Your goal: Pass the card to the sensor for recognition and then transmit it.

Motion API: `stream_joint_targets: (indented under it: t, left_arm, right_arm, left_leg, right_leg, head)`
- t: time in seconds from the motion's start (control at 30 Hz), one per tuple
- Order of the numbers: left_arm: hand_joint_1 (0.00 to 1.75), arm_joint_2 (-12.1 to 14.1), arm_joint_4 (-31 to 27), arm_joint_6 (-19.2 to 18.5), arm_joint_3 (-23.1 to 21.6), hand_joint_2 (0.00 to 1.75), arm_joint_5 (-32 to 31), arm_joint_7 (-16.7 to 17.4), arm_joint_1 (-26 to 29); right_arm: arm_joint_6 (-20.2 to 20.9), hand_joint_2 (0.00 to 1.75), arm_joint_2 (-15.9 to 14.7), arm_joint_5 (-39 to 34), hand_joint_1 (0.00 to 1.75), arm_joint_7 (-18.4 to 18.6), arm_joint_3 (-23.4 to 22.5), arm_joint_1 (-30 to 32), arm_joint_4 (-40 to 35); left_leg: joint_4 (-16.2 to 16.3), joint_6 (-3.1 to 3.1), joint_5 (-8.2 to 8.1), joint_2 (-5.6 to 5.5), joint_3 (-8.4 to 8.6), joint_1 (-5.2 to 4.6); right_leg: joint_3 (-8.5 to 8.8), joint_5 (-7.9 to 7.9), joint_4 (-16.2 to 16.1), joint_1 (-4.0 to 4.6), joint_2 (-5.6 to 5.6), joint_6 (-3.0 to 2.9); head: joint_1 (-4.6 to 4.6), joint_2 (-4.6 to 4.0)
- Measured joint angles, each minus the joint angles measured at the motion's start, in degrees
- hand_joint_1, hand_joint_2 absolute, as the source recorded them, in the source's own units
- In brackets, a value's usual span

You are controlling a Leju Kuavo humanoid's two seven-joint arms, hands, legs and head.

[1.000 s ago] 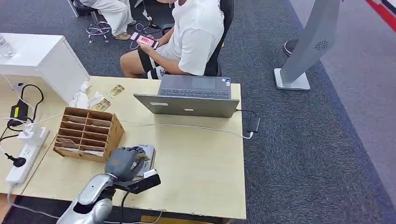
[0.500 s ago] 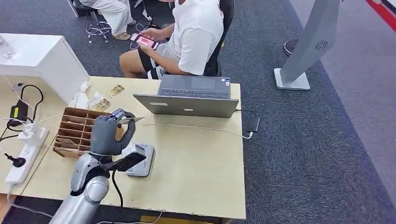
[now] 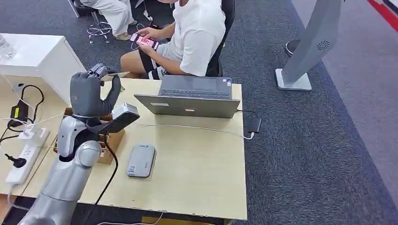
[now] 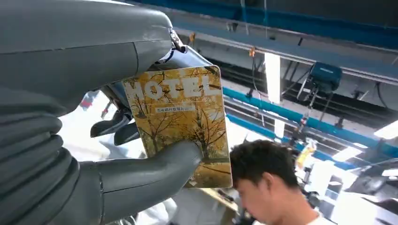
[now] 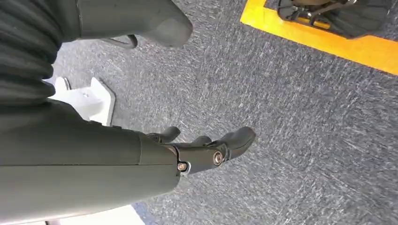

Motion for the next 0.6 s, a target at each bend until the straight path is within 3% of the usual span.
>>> stream_joint_targets:
  t: [0.2, 0.4, 0.6]
  left_arm:
    - [1.75, 0.79, 4.70, 0.22, 0.37, 1.75, -0.83, 1.20, -3.61]
    - [1.75, 1.29, 10.81, 2.45, 1.22, 1.75, -3.67, 4.70, -6.15]
    - [1.75, 1.68, 16.38, 4.83, 2.01, 1.75, -4.52, 4.92, -6.84]
  right_arm:
    - [0.02, 1.75, 0.15, 0.28, 0.00, 0.33, 0.00, -0.27, -0.15]
    - [-0.09, 1.75, 0.44, 1.27, 0.00, 1.68, 0.00, -0.54, -0.22]
    - [-0.13, 1.75, 0.63, 1.42, 0.00, 2.21, 0.00, -0.77, -0.24]
  left_leg:
    - [0.00, 0.01, 0.00, 0.01, -0.02, 0.00]
    - [0.00, 0.01, 0.00, 0.01, -0.04, 0.00]
    - [0.00, 0.01, 0.01, 0.01, -0.03, 0.00]
  right_leg:
    - [-0.01, 0.00, 0.00, -0.01, 0.02, 0.00]
    - [-0.03, 0.00, 0.00, -0.01, 0.01, 0.00]
    - [-0.03, 0.00, 0.01, -0.01, 0.01, 0.00]
  head:
    - [-0.02, -0.02]
    - [0.00, -0.02]
    - [-0.02, -0.02]
